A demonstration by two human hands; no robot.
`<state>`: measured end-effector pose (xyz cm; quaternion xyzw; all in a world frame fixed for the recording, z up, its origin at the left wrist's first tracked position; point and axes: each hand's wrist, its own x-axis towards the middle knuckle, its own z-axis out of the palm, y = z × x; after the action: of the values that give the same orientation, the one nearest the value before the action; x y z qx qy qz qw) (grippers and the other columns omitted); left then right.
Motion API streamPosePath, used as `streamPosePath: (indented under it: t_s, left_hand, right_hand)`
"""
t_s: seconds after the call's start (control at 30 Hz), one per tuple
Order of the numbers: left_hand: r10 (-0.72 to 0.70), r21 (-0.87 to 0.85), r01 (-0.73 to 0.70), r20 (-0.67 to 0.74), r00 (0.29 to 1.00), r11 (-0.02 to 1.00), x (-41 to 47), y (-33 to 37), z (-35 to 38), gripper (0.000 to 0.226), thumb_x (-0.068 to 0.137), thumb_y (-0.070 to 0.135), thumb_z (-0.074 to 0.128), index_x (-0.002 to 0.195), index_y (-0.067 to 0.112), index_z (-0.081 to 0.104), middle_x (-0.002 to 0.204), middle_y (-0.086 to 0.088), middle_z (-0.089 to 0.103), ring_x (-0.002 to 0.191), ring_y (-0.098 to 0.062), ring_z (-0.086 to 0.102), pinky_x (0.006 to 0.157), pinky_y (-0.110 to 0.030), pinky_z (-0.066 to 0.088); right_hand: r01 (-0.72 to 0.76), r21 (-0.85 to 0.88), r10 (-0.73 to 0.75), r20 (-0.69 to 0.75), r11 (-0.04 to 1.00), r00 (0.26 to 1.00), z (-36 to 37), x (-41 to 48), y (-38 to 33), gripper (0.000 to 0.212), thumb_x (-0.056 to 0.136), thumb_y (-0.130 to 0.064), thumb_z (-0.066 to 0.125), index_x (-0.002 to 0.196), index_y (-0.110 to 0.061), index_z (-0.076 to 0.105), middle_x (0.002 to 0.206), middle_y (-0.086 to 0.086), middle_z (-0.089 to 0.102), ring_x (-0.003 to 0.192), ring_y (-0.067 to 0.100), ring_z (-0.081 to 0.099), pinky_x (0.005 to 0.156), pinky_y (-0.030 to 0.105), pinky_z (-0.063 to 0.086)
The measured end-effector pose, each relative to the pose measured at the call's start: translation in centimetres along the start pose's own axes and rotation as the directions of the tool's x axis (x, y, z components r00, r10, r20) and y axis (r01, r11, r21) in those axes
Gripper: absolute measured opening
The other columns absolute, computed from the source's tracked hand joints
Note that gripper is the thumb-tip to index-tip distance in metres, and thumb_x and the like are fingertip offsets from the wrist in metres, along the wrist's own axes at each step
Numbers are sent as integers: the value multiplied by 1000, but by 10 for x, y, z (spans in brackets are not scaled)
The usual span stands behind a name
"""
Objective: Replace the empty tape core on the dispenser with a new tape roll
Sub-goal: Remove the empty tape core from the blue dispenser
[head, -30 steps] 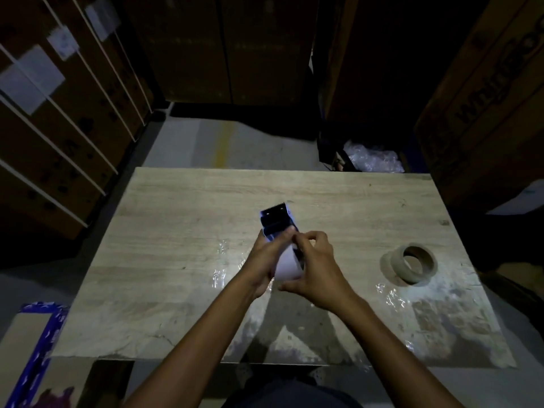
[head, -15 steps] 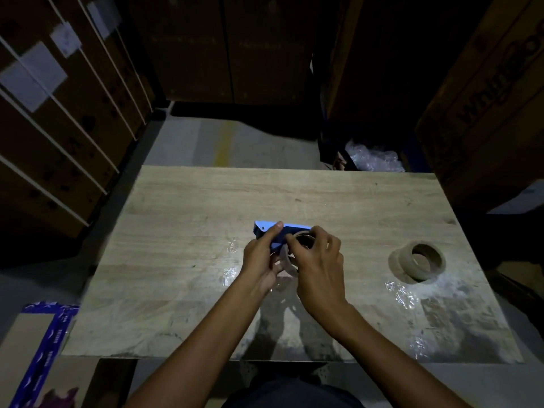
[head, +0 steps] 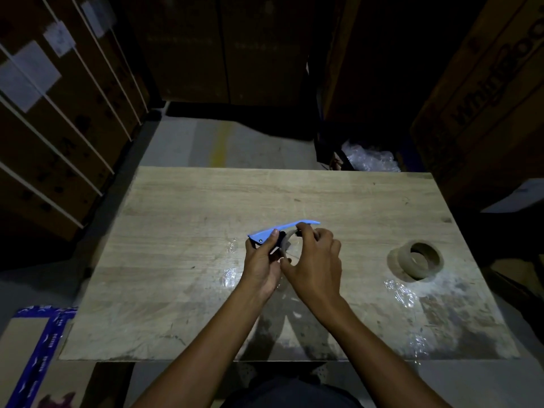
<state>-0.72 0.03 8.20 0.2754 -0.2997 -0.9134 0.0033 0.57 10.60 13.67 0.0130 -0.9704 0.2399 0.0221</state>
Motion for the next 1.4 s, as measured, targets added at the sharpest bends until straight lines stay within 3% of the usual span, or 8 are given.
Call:
streamPosePath:
  t_s: [0.27,0.47,0.57,0.73,0.93,1.03,1.27,1.4]
  left_hand:
    - [-77,102,87,-101,992,991,10,-1,-26,34,91,15,69,120,14,51,102,-16,71,85,-30,74,75,-43,61]
    - [-123,220,166,-198,972,961,23,-12,-47,53,86,22,76,131,8,52,115,-18,70,95,-32,71,78,-46,61]
    - [-155,229,219,-268,951,949,30,-15,-56,53,83,22,79,129,6,57,118,-25,68,93,-34,69,74,-43,57]
    - [-176,330,299,-354,919,895,42,-14,-67,43,80,24,82,105,-4,62,85,-23,63,41,-24,53,40,-26,43]
    - [-130,458,312,-387,913,832,62,-21,-75,50,70,28,89,103,-2,66,101,-23,71,88,-38,73,77,-49,63]
    - [-80,609,313,-378,922,728,88,-32,-95,86,45,57,90,106,1,66,98,-19,72,83,-37,74,72,-49,64]
    - [-59,733,305,-342,938,608,157,-64,-160,85,25,60,88,86,4,72,88,-21,76,73,-37,76,69,-52,63]
    - [-68,708,311,-350,934,634,116,-42,-127,53,62,35,90,92,-3,70,85,-23,75,69,-37,76,72,-54,63]
  right_hand:
    - [11,148,-16,29,989,999,15,5,12,63,77,-51,68,134,-35,47,125,3,47,114,24,44,79,31,45]
    - [-126,395,47,203,910,978,35,5,32,60,77,-38,76,132,-26,55,124,6,49,83,-17,52,72,6,41]
    - [-174,376,71,272,910,960,51,5,44,68,74,-33,78,136,-26,52,123,9,50,88,0,49,68,1,34]
    - [-251,403,125,314,880,941,70,8,55,75,67,-36,75,137,-20,52,125,15,54,97,11,52,81,19,41]
    - [-340,410,194,356,846,914,83,10,62,66,75,-28,77,136,-18,53,125,12,57,101,15,54,72,13,40]
    - [-370,425,218,366,826,905,89,9,63,68,66,-40,75,129,-23,56,123,10,59,102,17,62,75,16,46]
    - [-351,472,192,353,808,916,98,14,66,74,62,-42,78,130,-24,56,123,10,58,109,22,62,85,26,50]
    - [-351,504,185,350,789,919,92,14,63,79,63,-41,79,135,-23,53,126,7,58,110,19,61,89,24,50]
